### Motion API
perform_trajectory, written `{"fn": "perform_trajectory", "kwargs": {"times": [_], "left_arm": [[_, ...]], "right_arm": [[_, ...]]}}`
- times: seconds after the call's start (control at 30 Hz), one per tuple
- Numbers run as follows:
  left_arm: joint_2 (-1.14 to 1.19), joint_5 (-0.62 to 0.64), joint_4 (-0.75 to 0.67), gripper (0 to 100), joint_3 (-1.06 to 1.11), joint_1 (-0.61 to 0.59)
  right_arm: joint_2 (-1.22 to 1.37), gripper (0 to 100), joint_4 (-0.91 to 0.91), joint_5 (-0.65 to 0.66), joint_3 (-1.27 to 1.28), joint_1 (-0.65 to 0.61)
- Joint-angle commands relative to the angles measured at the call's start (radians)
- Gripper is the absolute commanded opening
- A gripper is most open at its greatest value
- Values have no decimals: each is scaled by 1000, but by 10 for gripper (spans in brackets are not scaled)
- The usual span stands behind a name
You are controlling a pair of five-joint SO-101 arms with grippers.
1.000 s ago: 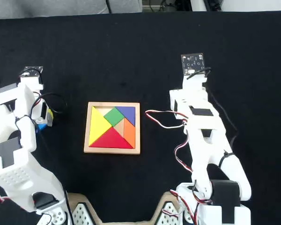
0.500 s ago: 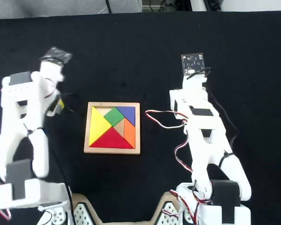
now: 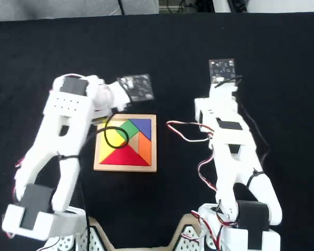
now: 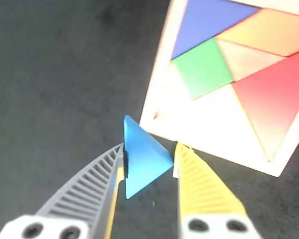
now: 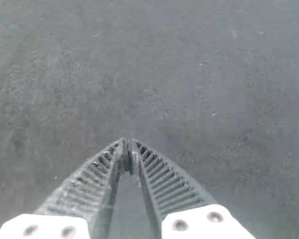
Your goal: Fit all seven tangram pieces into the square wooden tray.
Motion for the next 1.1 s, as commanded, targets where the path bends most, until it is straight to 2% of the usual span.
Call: {"fn": "perform_trajectory", "kwargs": {"times": [0.0, 0.33, 0.43, 0.7, 0.77, 0.87, 0.93, 1.07], "left_arm": [[114, -34, -6, 62, -85, 65], [351, -48, -5, 62, -248, 81], [381, -95, -5, 62, -246, 81], [393, -94, -5, 66, -240, 74], [393, -89, -5, 116, -240, 73], [394, -41, -5, 250, -240, 70], [394, -57, -5, 312, -240, 70], [394, -61, -5, 298, -240, 71]], "right_arm": [[-2, 11, -23, -3, -5, 43], [-4, 11, -25, -34, -7, 55], [-2, 11, -35, -34, -5, 52], [-2, 11, -54, -31, 1, 49], [-2, 11, -54, -31, 1, 49], [-2, 11, -54, -31, 1, 48], [-2, 11, -52, -31, 1, 48], [-2, 11, -52, -31, 1, 48]]}}
